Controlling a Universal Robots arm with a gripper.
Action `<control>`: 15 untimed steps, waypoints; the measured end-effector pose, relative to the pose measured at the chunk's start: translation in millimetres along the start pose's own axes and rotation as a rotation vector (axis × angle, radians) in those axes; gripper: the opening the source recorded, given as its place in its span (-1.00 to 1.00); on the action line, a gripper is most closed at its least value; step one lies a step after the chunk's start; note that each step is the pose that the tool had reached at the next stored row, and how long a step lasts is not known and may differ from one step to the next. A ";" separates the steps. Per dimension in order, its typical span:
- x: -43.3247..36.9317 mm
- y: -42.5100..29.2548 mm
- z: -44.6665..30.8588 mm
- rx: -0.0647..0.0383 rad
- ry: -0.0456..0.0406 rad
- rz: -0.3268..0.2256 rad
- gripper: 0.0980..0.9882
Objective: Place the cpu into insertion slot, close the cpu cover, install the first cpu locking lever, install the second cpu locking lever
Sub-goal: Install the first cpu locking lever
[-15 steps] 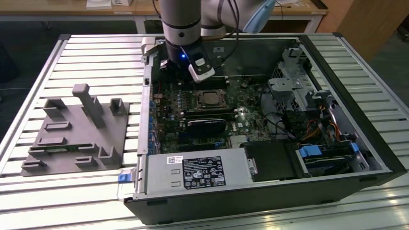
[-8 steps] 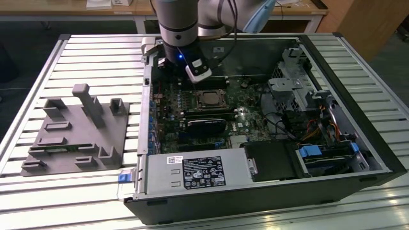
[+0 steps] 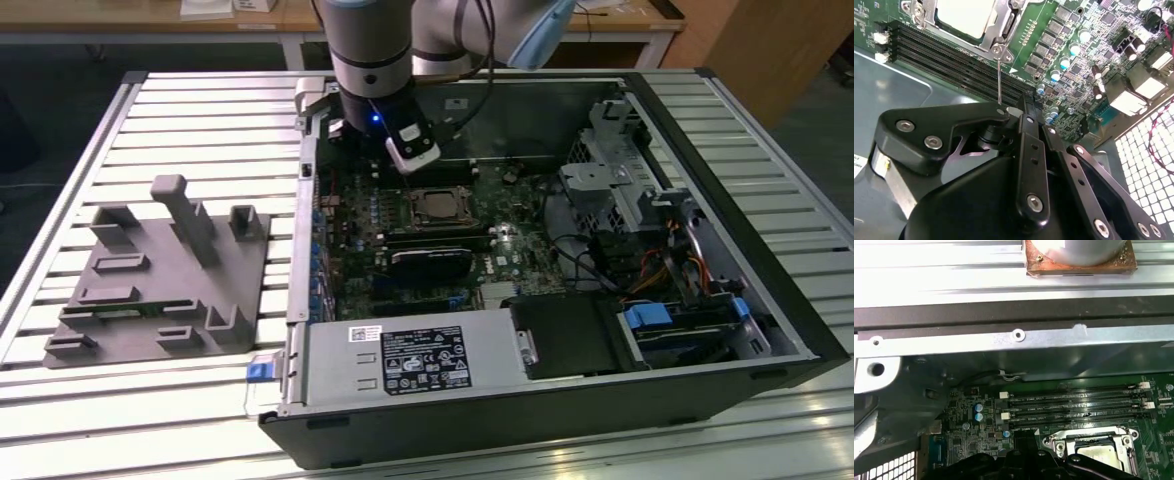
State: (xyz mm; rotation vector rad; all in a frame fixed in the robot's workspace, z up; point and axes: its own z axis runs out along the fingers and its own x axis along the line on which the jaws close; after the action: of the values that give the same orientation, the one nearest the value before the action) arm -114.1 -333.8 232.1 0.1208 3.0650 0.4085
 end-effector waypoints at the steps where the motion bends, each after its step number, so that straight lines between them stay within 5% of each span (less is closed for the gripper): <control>1: -0.4 0.0 0.0 0.000 0.0001 0.000 -0.98; 15: -33.8 2.3 2.0 0.000 0.0012 0.000 -0.98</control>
State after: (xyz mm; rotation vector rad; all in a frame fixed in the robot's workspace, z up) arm -80.2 -333.9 232.1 0.1210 3.0661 0.4087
